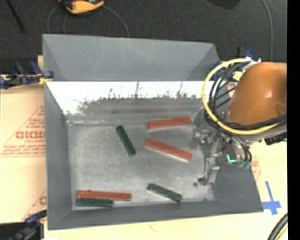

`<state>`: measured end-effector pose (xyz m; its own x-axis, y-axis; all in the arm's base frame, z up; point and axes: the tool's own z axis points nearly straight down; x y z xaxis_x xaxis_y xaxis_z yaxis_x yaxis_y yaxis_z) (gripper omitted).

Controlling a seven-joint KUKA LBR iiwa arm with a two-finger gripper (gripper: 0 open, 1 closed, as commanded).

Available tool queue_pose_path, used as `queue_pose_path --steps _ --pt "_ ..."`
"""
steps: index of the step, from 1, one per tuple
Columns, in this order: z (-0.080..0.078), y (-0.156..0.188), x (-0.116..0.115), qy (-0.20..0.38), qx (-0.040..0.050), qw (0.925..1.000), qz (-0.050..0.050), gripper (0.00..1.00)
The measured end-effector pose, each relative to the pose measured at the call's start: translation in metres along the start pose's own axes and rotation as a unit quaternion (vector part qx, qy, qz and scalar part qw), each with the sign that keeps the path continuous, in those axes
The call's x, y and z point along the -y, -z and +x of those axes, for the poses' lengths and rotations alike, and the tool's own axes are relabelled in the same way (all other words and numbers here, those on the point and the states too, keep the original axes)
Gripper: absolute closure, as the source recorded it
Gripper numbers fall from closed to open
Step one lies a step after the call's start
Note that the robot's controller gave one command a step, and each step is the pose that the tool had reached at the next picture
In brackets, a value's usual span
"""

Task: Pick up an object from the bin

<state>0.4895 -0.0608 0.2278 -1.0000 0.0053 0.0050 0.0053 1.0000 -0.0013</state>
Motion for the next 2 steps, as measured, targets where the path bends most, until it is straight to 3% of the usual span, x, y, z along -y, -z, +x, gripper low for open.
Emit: queue_pose_path --steps 1,2 --pt "-0.002 0.004 0.000 0.001 0.0044 1.0000 0.001 0.00" --pt "-0.044 -0.077 -0.017 -0.054 0.0063 0.9985 -0.002 0.00"
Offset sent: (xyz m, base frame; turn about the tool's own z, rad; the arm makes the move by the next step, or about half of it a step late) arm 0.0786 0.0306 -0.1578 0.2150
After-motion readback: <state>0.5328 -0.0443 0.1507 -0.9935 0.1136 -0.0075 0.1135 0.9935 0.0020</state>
